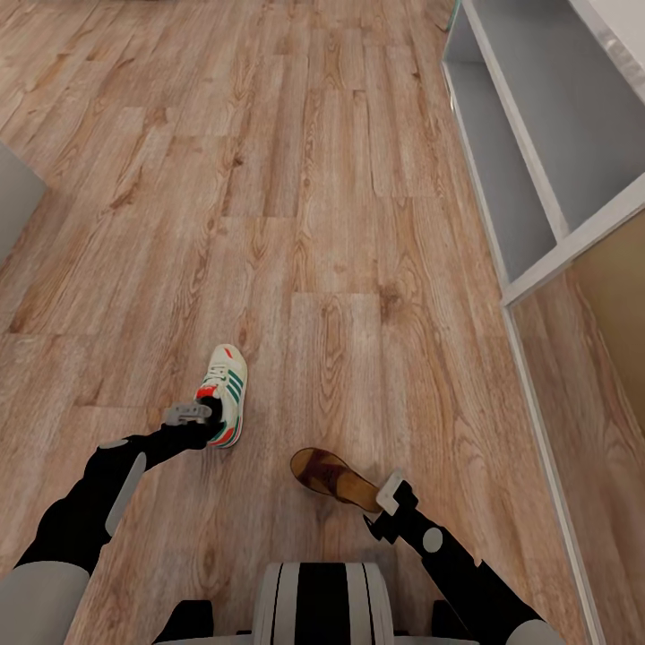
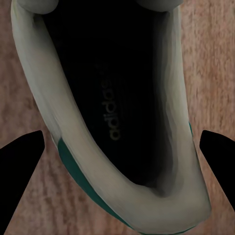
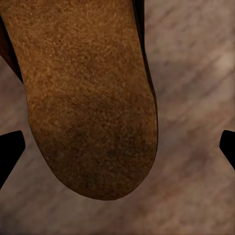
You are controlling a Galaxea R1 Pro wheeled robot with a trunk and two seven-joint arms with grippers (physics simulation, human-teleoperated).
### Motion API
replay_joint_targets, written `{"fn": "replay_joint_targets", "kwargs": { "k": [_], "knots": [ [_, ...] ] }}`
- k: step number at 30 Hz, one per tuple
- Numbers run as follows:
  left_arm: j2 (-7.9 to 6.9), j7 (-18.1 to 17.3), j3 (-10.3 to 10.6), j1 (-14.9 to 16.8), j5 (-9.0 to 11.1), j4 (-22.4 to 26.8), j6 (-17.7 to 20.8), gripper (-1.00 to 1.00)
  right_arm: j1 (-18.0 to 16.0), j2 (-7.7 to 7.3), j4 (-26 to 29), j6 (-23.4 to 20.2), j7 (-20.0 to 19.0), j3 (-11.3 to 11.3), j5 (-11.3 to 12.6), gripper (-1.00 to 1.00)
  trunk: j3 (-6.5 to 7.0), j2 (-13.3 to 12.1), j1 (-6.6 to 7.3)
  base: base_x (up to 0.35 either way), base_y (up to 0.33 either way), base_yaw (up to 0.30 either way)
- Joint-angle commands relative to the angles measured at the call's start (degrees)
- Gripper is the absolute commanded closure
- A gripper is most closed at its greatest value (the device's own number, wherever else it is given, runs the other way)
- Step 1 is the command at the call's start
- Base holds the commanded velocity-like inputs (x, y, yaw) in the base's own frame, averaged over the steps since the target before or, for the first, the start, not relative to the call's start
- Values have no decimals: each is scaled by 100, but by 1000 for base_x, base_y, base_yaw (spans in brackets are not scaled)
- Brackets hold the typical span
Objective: Pick up the two gym shoes and the two sandals from the corridor floor and place them onto the hallstand (shoe rack) in the corridor, making sure they are on the rack and not on the floor. Arrange them so the two gym shoes are next to each other and the two sandals are next to each other.
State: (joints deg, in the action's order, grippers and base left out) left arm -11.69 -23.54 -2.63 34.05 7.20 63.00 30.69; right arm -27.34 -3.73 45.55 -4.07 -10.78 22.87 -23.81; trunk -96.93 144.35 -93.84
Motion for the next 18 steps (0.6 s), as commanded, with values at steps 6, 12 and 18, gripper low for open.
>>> {"fn": "replay_joint_targets", "kwargs": {
  "k": [6,12,18],
  "knots": [
    [0,-1,-9,-3,-60,-68,42,100,0,-5,15,-40,-15,14,-53,-100,-3,1,0,61,54,0],
    [0,-1,-9,-1,-55,-68,38,100,-2,-5,15,-39,-15,13,-53,-100,-3,1,0,33,34,0],
    [0,-1,-9,-2,-52,-68,34,100,0,-5,13,-34,-12,12,-53,-100,-3,1,0,3,4,0]
  ]
}}
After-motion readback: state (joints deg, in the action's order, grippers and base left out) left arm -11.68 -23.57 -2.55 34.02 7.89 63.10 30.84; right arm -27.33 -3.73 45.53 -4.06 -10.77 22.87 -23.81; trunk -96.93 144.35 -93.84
